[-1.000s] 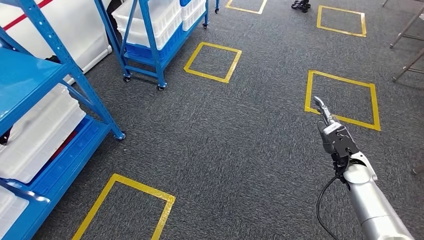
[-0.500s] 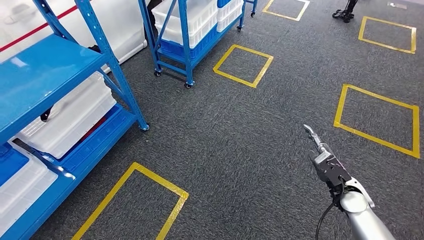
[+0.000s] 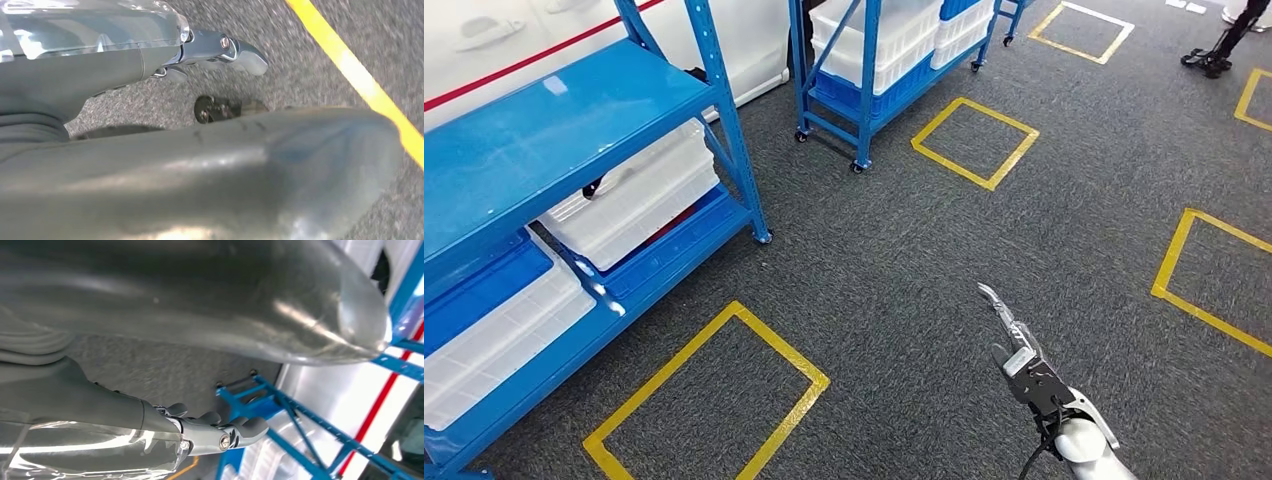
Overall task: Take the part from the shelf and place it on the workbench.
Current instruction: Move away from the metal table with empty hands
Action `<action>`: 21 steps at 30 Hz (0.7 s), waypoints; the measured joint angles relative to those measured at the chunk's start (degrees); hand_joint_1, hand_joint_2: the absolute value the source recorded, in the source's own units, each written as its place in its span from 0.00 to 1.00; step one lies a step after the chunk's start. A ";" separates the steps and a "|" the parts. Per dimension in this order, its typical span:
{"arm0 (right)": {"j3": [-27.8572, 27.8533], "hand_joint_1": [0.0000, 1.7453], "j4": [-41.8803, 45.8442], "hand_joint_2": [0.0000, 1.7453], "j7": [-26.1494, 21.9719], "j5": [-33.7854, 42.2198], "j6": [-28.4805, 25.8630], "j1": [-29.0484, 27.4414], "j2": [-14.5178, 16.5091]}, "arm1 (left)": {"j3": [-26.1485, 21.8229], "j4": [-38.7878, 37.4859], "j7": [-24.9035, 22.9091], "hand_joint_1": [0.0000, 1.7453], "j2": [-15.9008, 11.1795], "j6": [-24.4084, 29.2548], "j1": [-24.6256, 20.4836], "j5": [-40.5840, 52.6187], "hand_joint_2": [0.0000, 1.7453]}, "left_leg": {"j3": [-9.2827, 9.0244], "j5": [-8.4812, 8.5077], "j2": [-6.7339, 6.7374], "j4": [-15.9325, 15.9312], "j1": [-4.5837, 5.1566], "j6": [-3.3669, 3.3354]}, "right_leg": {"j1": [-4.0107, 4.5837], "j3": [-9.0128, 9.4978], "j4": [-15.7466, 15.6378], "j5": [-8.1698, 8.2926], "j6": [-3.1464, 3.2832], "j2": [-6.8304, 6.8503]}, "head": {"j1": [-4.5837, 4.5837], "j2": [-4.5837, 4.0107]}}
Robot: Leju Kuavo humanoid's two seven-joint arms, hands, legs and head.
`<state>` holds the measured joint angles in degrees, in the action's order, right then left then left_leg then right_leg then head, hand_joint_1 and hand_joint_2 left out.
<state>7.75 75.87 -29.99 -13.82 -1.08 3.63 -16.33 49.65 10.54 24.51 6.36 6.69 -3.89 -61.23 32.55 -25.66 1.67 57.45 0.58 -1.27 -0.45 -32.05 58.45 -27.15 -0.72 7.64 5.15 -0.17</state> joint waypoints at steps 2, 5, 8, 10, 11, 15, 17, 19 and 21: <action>0.29 0.00 -0.15 0.00 -0.27 0.38 -0.29 0.22 0.49 | -0.50 0.00 0.25 0.00 -0.14 -0.07 -0.01 -0.15 0.00 | -0.20 0.56 -1.23 -0.48 -0.31 -0.68 | -0.34 -1.08 2.92 -2.27 -0.55 -3.11 | -0.01 0.00; 0.18 0.00 -0.32 0.00 -1.16 2.13 -1.18 -0.66 0.93 | -1.00 0.00 0.96 0.00 -0.27 -0.54 -0.12 -0.75 0.00 | 0.12 0.90 -3.38 -0.46 -0.39 -1.04 | -0.51 -6.01 13.61 -7.53 -0.85 -7.07 | -0.03 0.00; -0.11 0.00 -0.32 0.00 -2.43 3.40 -2.22 -1.36 2.25 | -1.62 -0.02 1.76 0.00 -0.52 -0.94 0.11 -1.25 0.00 | 0.25 0.99 -5.89 -0.13 -0.27 -0.95 | -0.47 -6.25 13.54 -5.38 -0.55 -7.66 | -0.03 0.00; -0.41 0.00 -0.06 0.00 -3.38 3.13 -3.55 -1.70 3.52 | -2.00 -0.02 2.26 0.00 -0.75 -1.03 0.24 -1.53 0.00 | 0.31 0.97 -7.41 0.12 -0.26 -0.67 | -0.45 -2.46 5.39 -1.38 -0.11 -9.86 | -0.04 0.00; -0.67 0.00 0.26 0.00 -3.79 2.62 -4.29 -2.09 4.18 | -2.11 -0.03 2.45 0.00 -0.93 -1.03 0.29 -1.66 0.00 | 0.43 0.98 -8.08 0.26 -0.26 -0.41 | -0.38 -0.99 2.16 -0.20 0.09 -11.08 | -0.03 0.01; -2.13 0.00 2.75 0.00 -4.44 -0.48 -5.41 -4.71 6.92 | -2.48 -0.20 2.94 0.00 -1.89 -0.93 1.06 -2.14 0.00 | 1.20 1.20 -10.18 0.26 -0.51 0.93 | -0.14 -0.04 -0.25 0.41 0.92 -10.52 | -0.02 0.00; -2.79 0.00 4.00 0.00 -4.51 -1.56 -4.84 -5.59 8.36 | -2.80 -0.37 2.98 0.00 -2.34 -0.78 1.25 -2.58 0.00 | 2.24 -0.42 -8.11 2.34 -0.28 1.51 | -0.40 0.06 -0.71 0.64 1.68 -9.11 | 0.03 0.00; -3.65 0.00 4.91 0.00 -4.56 -2.09 -4.32 -6.83 9.39 | -3.20 -0.44 3.01 0.00 -2.48 -0.71 1.05 -2.86 0.00 | 5.20 -4.38 -4.25 9.08 -0.27 1.99 | -0.32 0.10 -0.87 0.62 2.18 -7.34 | 0.08 0.00; -4.66 0.00 5.80 0.00 -4.56 -2.35 -4.14 -8.59 10.10 | -3.42 -0.44 3.02 0.00 -2.52 -0.74 1.00 -2.65 0.00 | 8.27 -7.25 -2.51 16.01 -0.63 2.45 | -0.19 0.11 -0.82 0.47 2.29 -5.30 | 0.09 0.00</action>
<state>3.09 81.66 -34.54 -16.17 -5.21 -4.96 -6.23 46.23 10.10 27.53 3.84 5.95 -2.89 -63.87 40.83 -32.92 -0.85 73.46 -0.05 1.18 -0.64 -31.94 57.62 -26.68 1.56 2.34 5.25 -0.17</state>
